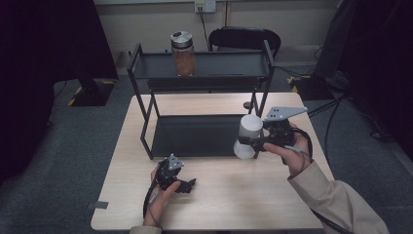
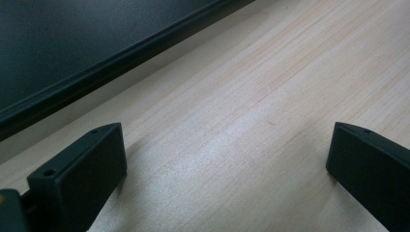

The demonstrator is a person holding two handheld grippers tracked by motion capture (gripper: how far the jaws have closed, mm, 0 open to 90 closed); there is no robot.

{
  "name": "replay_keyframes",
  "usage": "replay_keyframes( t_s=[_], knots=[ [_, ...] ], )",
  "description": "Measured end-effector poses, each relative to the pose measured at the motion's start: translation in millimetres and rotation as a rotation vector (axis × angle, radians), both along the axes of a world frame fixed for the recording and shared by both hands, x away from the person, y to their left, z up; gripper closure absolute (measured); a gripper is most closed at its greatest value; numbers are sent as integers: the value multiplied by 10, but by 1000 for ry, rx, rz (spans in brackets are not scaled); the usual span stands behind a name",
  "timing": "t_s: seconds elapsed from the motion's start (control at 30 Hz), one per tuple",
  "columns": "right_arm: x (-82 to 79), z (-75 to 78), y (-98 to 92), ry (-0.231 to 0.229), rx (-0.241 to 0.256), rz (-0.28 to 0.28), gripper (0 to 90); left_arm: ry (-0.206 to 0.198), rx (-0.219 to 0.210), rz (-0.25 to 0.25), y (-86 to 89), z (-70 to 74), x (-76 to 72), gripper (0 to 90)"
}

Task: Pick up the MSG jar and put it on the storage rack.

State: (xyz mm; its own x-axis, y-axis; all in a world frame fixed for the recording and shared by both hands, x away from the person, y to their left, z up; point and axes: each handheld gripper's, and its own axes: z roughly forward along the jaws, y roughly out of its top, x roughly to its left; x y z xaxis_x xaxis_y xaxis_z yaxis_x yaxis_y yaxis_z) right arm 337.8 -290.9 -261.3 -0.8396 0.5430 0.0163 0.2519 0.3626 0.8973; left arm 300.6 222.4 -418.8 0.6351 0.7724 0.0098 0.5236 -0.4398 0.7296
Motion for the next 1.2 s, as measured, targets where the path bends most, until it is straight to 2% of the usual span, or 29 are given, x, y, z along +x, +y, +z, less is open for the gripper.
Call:
replay_keyframes(
  t_s=[0.2, 0.57, 1.2],
  knots=[
    [62, 102, 70, -2, 15, -5, 348, 0, 0, 0, 0, 0, -1, 0],
    [158, 347, 197, -6, 10, -18, 348, 0, -3, 2, -1, -3, -2, 0],
    [260, 923, 422, -39, -21, -43, 348, 1, -2, 1, -1, 0, 0, 0]
  ],
)
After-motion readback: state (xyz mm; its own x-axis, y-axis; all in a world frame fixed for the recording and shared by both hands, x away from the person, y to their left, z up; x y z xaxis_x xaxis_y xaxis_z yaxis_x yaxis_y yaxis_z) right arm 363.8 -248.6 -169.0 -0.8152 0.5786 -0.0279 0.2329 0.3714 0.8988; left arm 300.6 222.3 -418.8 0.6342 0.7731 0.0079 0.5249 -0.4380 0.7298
